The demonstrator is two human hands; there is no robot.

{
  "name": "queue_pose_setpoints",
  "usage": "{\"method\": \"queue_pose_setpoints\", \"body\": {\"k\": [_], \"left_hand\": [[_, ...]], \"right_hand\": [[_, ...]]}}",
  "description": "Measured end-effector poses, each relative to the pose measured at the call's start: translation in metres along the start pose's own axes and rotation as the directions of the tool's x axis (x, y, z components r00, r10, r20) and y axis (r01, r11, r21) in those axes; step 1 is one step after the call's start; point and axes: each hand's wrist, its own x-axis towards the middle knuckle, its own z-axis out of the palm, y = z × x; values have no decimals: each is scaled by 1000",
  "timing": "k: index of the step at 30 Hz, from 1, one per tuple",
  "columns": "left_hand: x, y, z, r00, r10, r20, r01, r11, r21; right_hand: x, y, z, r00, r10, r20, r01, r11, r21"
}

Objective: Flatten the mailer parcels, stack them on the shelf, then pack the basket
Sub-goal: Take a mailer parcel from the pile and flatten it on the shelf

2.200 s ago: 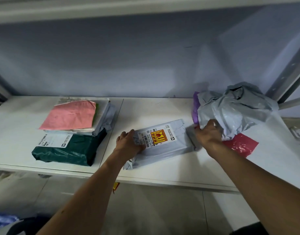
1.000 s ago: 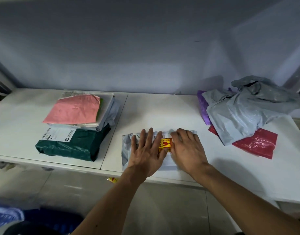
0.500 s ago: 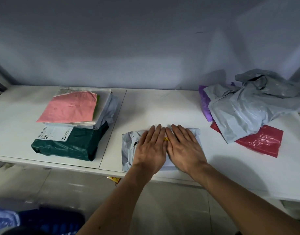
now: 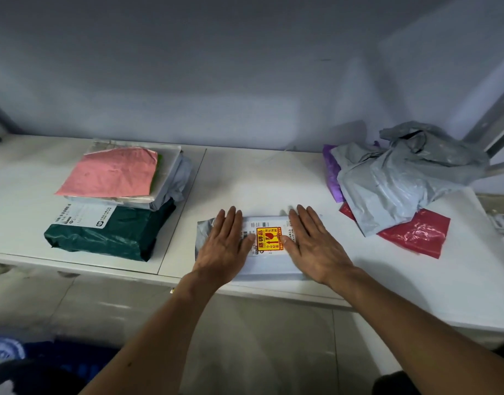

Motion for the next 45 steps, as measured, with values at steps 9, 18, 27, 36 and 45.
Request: {"method": "queue_pose_setpoints", "body": {"k": [9, 18, 27, 36, 45], "left_hand": [[1, 10, -22, 951, -146, -274, 176, 980, 89], [7, 22, -39, 907, -420, -11, 407, 885, -228], [-1, 36, -62, 819, -446, -361, 182, 799, -573], [3, 50, -65, 753, -231, -617, 295, 956, 2], [20, 90, -42, 947, 185, -264, -99, 945, 311]], "right_hand": [[3, -17, -15, 919, 350, -182, -318, 930, 186], [14, -16, -28, 872, 482, 83, -442, 703, 558], [15, -29, -60, 757, 602, -255, -206, 590, 781], [3, -27, -45, 818, 470, -333, -210, 782, 587], [1, -15, -38, 837, 295, -462, -137, 929, 344]]}}
